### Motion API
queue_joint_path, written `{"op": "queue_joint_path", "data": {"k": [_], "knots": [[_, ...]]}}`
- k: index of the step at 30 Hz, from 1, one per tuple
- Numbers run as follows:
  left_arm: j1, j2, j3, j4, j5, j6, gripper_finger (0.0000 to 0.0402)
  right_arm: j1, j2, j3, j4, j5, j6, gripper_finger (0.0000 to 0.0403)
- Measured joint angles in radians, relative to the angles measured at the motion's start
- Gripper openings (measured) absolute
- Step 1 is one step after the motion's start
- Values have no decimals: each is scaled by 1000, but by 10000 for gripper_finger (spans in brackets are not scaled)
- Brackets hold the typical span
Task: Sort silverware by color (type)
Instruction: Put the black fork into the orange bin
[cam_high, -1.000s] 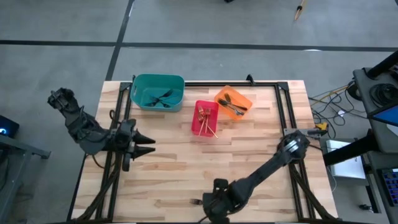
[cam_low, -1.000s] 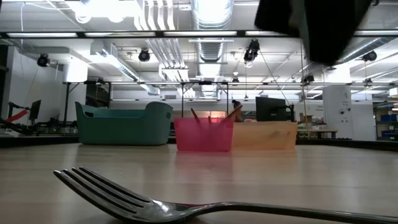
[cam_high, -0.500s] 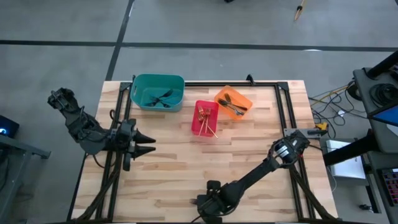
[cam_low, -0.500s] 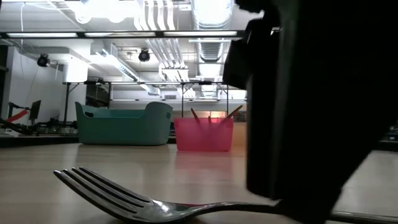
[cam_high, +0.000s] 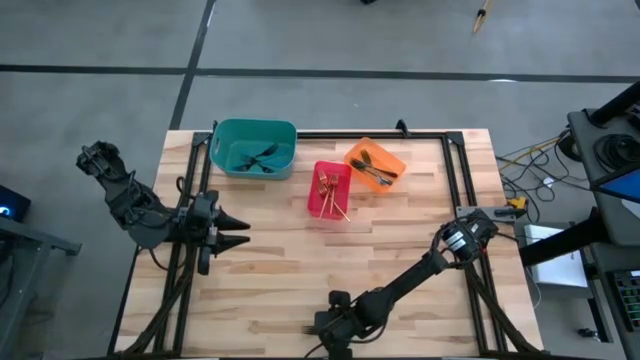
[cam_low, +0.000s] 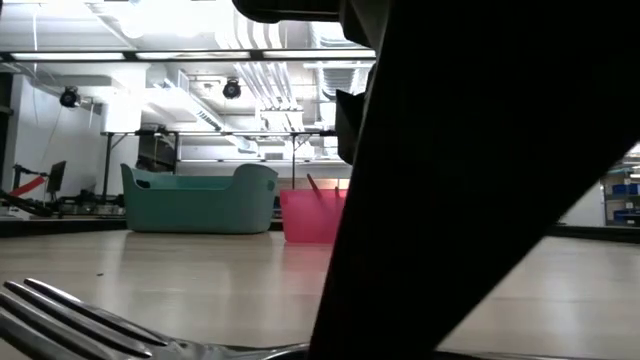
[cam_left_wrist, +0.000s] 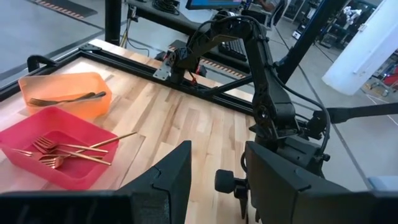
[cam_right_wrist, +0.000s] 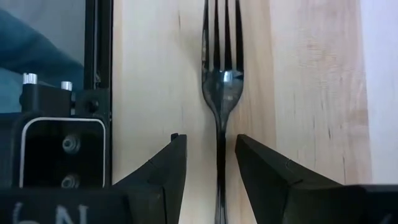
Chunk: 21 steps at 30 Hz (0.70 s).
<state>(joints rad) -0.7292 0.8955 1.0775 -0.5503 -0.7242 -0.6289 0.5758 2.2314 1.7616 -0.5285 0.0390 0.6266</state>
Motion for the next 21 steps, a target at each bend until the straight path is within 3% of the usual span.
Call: {"op": "queue_joint_path", "data": {"k": [21], "knots": [[0, -1, 1, -3, -27, 10, 130, -69, 2, -10, -11, -21, -140, 123]]}}
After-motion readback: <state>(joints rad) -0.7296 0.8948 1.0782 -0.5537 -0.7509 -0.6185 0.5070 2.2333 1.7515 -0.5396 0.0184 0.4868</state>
